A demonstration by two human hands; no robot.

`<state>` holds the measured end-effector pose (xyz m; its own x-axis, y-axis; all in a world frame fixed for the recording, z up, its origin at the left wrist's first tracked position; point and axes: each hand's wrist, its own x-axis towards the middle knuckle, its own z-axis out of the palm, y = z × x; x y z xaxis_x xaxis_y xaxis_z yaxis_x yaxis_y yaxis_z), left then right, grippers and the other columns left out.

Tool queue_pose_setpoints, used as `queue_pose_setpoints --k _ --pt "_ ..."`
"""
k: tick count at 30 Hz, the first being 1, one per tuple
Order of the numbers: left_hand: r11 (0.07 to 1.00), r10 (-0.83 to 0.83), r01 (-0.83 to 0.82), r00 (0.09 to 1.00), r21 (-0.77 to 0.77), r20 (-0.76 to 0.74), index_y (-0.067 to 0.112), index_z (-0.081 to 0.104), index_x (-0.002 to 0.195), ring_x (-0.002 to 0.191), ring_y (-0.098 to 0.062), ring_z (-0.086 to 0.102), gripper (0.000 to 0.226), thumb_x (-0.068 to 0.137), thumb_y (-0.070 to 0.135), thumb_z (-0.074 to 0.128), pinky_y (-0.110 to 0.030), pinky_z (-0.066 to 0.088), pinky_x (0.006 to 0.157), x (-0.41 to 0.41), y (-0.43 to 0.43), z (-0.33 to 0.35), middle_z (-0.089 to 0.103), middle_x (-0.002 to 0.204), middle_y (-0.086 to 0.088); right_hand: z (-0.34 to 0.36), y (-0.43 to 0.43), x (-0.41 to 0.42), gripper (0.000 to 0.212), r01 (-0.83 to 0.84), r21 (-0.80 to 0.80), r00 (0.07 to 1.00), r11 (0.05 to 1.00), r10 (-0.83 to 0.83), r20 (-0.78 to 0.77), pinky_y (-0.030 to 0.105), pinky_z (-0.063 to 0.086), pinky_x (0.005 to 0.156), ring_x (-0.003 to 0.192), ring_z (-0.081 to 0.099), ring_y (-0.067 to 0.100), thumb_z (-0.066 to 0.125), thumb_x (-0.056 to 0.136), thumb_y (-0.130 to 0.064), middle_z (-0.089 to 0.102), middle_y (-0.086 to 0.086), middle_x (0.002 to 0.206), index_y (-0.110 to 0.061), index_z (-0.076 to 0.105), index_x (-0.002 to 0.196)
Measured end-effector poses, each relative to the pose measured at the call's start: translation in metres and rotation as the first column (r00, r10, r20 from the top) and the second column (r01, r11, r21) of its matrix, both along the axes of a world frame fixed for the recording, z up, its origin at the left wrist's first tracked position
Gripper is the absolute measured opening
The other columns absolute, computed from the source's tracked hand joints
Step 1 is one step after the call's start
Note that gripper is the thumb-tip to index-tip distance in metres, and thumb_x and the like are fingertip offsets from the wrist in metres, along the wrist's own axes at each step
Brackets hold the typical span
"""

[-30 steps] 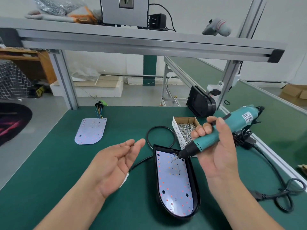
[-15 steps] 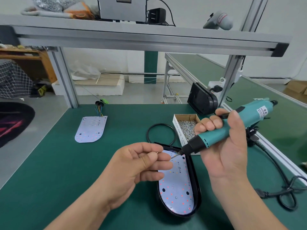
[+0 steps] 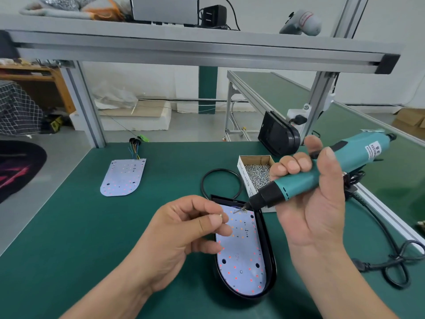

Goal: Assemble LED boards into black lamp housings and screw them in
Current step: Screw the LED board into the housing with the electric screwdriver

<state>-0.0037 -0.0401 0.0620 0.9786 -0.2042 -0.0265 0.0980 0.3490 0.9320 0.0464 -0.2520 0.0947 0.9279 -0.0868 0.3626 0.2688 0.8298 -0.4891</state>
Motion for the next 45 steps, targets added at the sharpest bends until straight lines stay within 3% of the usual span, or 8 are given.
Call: queue_pose_setpoints --k 7,19,30,35,45 --pt "1.0 -0.021 0.02 0.998 -0.013 -0.053 0.009 0.08 0.092 0.093 -0.037 0.079 0.013 0.08 0.009 0.084 -0.031 0.063 0.066 -0.002 -0.006 -0.003 0.077 0.101 -0.023 0.0 0.003 -0.002 0.018 -0.004 -0.031 1.0 1.0 0.005 0.03 0.027 0.051 0.077 0.073 0.053 0.01 0.05 0.109 -0.025 0.051 -0.007 0.078 -0.02 0.066 0.104" --pt "0.999 0.006 -0.01 0.997 -0.048 -0.081 0.008 0.08 0.092 0.092 -0.037 0.08 0.014 0.079 0.008 0.085 -0.031 0.063 0.068 -0.002 -0.009 -0.005 0.077 0.102 -0.026 -0.003 0.004 -0.002 0.009 -0.058 -0.085 0.996 0.995 0.063 0.063 0.027 0.05 0.077 0.073 0.051 0.011 0.064 0.099 -0.029 0.05 -0.007 0.076 -0.021 0.066 0.101" --pt "0.999 0.007 -0.011 0.996 -0.053 -0.09 0.007 0.08 0.091 0.092 -0.038 0.08 0.014 0.078 0.006 0.084 -0.029 0.063 0.067 -0.003 -0.01 -0.003 0.076 0.101 -0.027 -0.005 0.004 -0.002 0.008 -0.067 -0.095 0.995 0.993 0.074 0.073 0.027 0.05 0.077 0.072 0.051 0.011 0.064 0.099 -0.029 0.05 -0.007 0.076 -0.021 0.065 0.101" --pt "0.998 0.021 -0.026 0.996 -0.056 -0.088 0.007 0.08 0.091 0.09 -0.037 0.08 0.015 0.077 0.006 0.084 -0.028 0.063 0.066 -0.003 -0.01 -0.003 0.076 0.102 -0.028 -0.005 0.003 -0.001 0.016 -0.081 -0.112 0.994 0.99 0.089 0.069 0.027 0.05 0.077 0.072 0.051 0.011 0.075 0.094 -0.03 0.051 -0.007 0.076 -0.021 0.065 0.102" --pt "0.998 0.056 -0.057 0.997 -0.013 -0.06 0.004 0.079 0.09 0.09 -0.038 0.08 0.016 0.077 0.004 0.087 -0.027 0.062 0.067 -0.004 -0.011 -0.005 0.076 0.1 -0.03 -0.005 0.005 -0.003 0.018 -0.061 -0.151 0.992 0.987 0.077 0.1 0.028 0.051 0.078 0.073 0.054 0.012 0.075 0.094 -0.033 0.053 -0.007 0.077 -0.021 0.064 0.104"
